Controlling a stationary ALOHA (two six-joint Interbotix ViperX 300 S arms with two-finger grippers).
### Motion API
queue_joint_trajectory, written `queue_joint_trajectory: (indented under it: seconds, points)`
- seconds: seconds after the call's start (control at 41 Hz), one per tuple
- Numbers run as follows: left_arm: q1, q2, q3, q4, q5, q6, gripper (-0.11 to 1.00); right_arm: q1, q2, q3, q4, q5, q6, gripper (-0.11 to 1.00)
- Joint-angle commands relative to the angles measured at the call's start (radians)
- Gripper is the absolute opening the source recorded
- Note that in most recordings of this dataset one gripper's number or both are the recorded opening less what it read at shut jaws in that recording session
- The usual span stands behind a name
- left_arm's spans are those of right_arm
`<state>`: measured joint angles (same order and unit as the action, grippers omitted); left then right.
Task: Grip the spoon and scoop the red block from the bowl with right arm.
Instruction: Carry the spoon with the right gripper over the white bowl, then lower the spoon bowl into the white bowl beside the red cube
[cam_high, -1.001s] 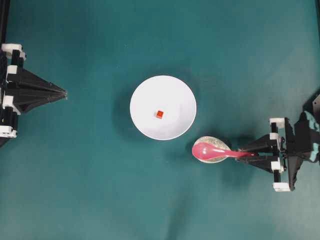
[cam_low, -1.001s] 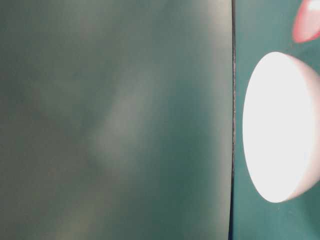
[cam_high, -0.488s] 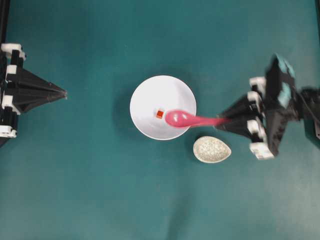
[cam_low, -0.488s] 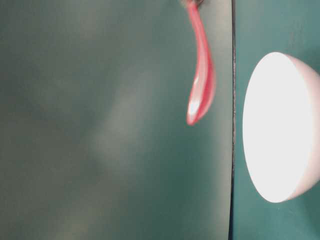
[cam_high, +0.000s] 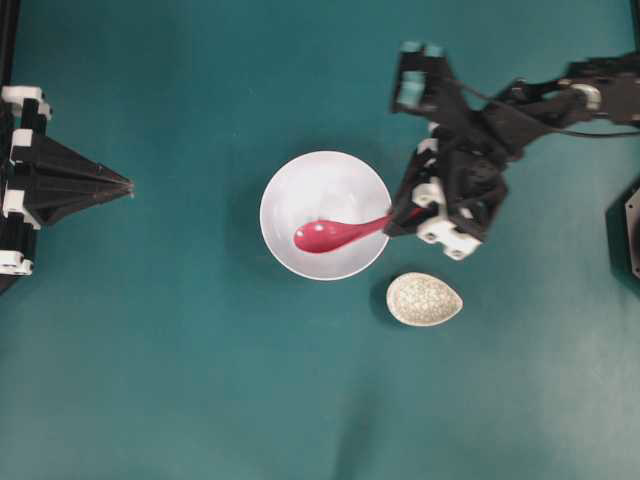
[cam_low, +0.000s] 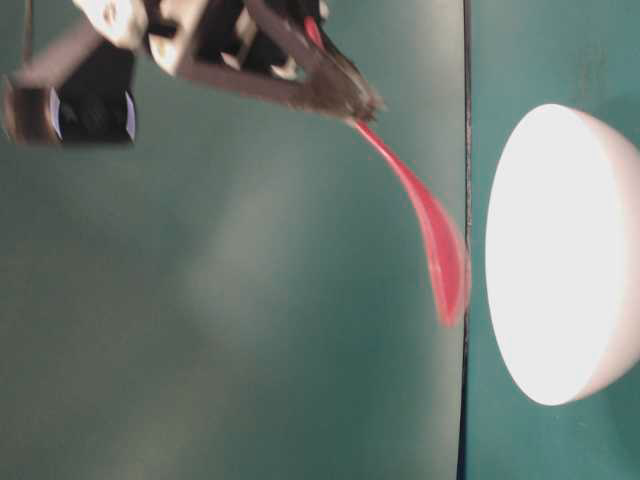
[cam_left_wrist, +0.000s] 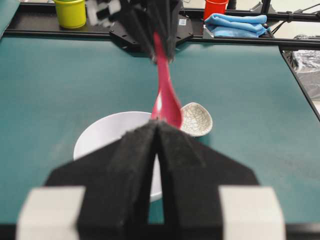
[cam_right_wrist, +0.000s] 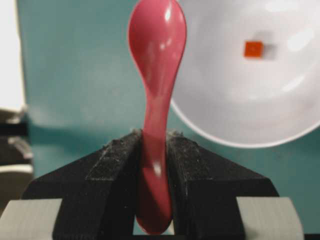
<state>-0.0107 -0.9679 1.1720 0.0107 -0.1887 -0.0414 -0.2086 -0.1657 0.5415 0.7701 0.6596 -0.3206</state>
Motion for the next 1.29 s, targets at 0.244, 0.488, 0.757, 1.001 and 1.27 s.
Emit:
queue_joint_trajectory:
  seconds: [0.244,0.488,0.757,1.001,1.27]
  points:
    - [-0.002,0.005,-0.034,0.003,-0.011,0.002,0.0,0.008,0.106,-0.187,-0.442,0.285,0.394,0.22]
    - [-0.002,0.005,-0.034,0.003,-0.011,0.003,0.0,0.051,0.127,-0.183,-0.54,0.307,0.41,0.22]
    - [-0.002,0.005,-0.034,0.003,-0.011,0.005,0.0,0.066,0.178,-0.193,-0.54,0.287,0.407,0.22]
    - [-0.002,0.003,-0.034,0.003,-0.011,0.006,0.0,0.071,0.216,-0.219,-0.54,0.279,0.396,0.22]
    - [-0.002,0.003,-0.034,0.003,-0.011,0.009,0.0,0.083,0.259,-0.273,-0.54,0.253,0.379,0.22]
